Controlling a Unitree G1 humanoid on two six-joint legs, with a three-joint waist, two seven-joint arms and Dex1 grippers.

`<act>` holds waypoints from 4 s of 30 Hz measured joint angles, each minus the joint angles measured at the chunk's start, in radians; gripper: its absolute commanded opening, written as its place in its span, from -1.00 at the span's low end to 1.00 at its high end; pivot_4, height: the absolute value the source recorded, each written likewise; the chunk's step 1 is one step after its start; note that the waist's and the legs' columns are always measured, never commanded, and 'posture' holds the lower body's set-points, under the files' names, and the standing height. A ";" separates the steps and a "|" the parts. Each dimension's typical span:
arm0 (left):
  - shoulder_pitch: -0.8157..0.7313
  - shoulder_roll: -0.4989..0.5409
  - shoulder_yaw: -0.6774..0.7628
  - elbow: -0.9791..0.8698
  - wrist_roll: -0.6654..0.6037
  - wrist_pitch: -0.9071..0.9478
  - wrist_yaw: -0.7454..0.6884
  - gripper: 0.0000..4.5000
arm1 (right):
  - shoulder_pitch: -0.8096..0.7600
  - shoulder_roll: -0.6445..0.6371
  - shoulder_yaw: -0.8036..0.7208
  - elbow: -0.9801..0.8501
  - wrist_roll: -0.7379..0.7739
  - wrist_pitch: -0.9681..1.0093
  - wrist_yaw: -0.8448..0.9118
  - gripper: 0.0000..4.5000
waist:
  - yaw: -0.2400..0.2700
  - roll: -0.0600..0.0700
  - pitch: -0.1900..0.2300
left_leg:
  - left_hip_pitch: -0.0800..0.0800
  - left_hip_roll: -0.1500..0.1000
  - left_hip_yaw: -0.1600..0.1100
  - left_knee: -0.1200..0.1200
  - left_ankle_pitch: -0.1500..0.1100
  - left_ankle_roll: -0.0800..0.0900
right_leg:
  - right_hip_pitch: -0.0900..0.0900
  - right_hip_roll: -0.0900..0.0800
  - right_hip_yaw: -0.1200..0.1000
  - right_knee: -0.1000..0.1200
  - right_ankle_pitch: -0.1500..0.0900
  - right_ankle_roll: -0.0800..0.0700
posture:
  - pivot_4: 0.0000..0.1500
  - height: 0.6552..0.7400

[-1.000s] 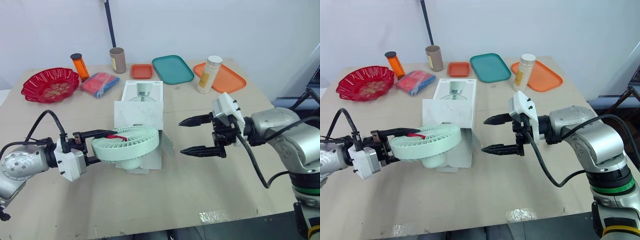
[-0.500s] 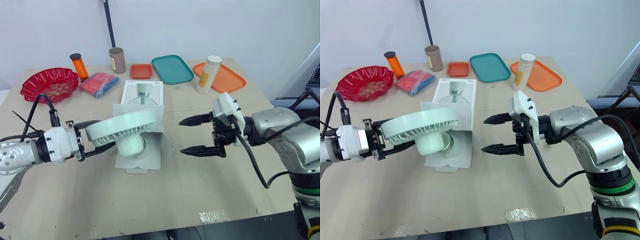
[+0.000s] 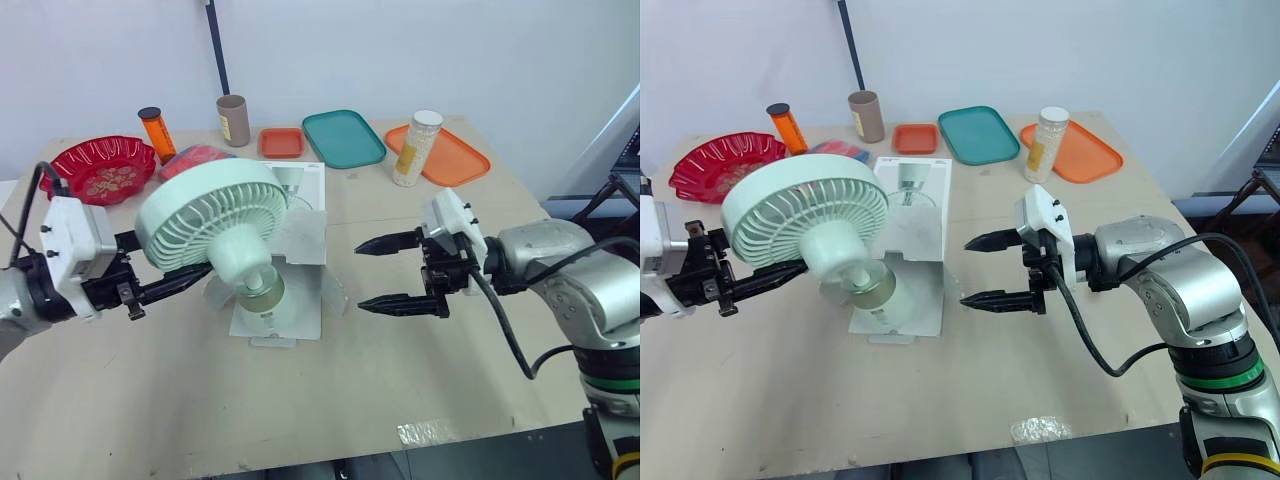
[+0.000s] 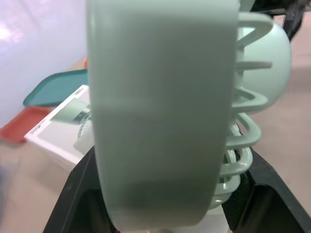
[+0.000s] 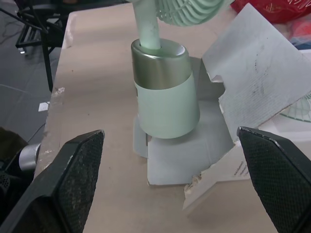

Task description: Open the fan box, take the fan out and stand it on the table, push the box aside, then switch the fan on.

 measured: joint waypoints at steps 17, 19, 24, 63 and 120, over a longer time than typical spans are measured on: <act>0.363 -0.128 0.567 -0.223 -0.319 0.409 0.187 -0.10 | -0.006 0.053 0.028 0.001 0.010 -0.001 0.018 1.00 | 0.002 -0.001 0.000 | 0.001 0.000 0.000 0.000 0.000 0.000 | 0.001 0.000 0.000 0.000 0.000 0.000 | 1.00 1.00; 0.406 -0.152 0.632 -0.224 -0.333 0.430 0.191 -0.10 | -0.006 0.054 0.033 0.002 0.009 -0.008 0.026 1.00 | 0.001 -0.001 0.000 | 0.001 0.000 0.001 0.000 0.000 0.000 | 0.001 0.000 0.000 0.000 0.000 -0.001 | 1.00 1.00; 0.542 -0.211 0.787 -0.239 -0.328 0.444 0.164 -0.10 | -0.023 0.071 0.053 0.022 0.005 -0.015 0.029 1.00 | 0.001 -0.001 0.000 | 0.001 0.000 0.002 0.000 0.000 0.000 | 0.001 0.000 0.001 -0.001 -0.001 -0.001 | 1.00 1.00; 0.335 -0.230 0.535 0.070 0.102 0.362 0.289 -0.10 | -0.144 0.164 0.045 0.026 0.049 0.057 -0.110 1.00 | 0.001 -0.007 0.000 | 0.002 0.002 0.003 0.000 -0.001 -0.001 | 0.001 0.001 0.001 -0.001 -0.001 -0.002 | 1.00 1.00; 0.085 -0.315 0.332 0.019 0.317 0.486 0.350 -0.10 | -0.152 0.190 0.052 0.008 0.013 0.051 -0.168 1.00 | 0.014 0.005 -0.006 | 0.004 0.000 0.002 0.000 -0.001 -0.002 | 0.002 -0.001 0.001 0.000 0.000 -0.001 | 1.00 1.00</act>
